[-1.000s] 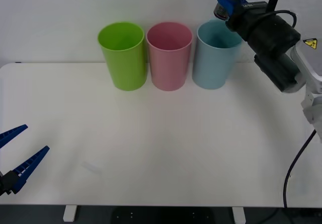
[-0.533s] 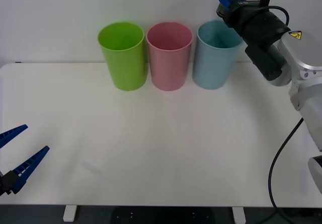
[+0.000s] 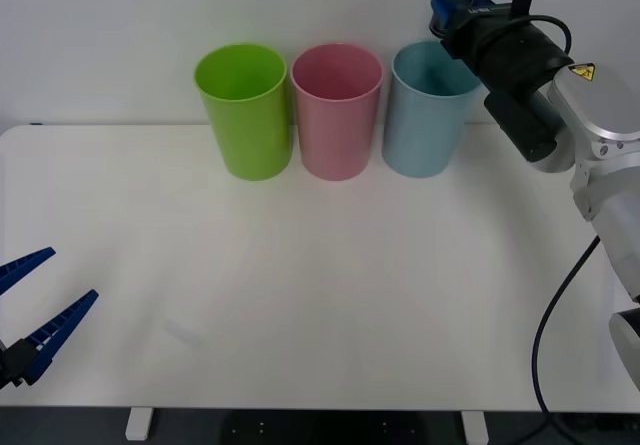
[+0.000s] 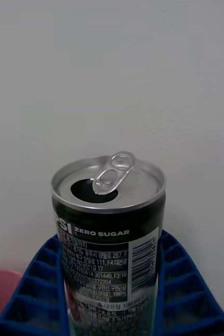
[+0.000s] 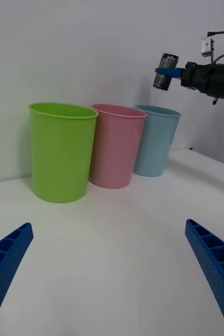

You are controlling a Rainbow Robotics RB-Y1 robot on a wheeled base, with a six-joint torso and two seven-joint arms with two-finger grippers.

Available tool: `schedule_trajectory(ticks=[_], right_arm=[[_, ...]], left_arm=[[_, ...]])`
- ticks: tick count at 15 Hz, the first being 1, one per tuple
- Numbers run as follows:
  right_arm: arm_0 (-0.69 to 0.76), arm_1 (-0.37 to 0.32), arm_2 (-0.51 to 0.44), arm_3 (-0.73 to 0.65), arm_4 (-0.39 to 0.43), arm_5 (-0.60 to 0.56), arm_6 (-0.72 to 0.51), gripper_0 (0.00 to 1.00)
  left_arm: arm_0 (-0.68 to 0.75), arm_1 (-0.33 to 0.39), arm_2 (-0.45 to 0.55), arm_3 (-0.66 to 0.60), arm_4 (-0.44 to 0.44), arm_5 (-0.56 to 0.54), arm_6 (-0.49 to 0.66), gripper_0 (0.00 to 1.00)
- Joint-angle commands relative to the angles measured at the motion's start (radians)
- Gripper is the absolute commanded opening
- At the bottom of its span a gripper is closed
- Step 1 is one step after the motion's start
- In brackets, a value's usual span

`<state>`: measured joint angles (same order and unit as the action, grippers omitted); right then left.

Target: Grasp the object on the table and drop it into the matching bin: aluminum can to the light blue bin, PET bottle to the pink bin.

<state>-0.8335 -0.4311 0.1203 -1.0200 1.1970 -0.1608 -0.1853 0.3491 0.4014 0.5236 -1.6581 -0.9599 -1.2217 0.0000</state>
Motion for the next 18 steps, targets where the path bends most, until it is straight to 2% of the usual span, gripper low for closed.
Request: schedule_trajectory(ticks=[1, 8, 13, 18], right_arm=[[0.001, 0.0, -0.001, 0.001, 0.003, 0.0, 0.021, 1.0], [0.036, -0.011, -0.001, -0.031, -0.005, -0.023, 0.049, 1.0], [0.192, -0.043, 0.001, -0.249, -0.008, -0.037, 0.047, 1.0], [0.36, -0.113, -0.013, -0.425, -0.053, -0.149, 0.058, 1.0]], left_arm=[[0.0, 0.0, 0.0, 0.0, 0.0, 0.0, 0.0, 1.0], [0.0, 0.0, 0.0, 0.0, 0.0, 0.0, 0.0, 1.0], [0.0, 0.0, 0.0, 0.0, 0.0, 0.0, 0.0, 1.0], [0.0, 0.0, 0.0, 0.0, 0.0, 0.0, 0.0, 1.0]])
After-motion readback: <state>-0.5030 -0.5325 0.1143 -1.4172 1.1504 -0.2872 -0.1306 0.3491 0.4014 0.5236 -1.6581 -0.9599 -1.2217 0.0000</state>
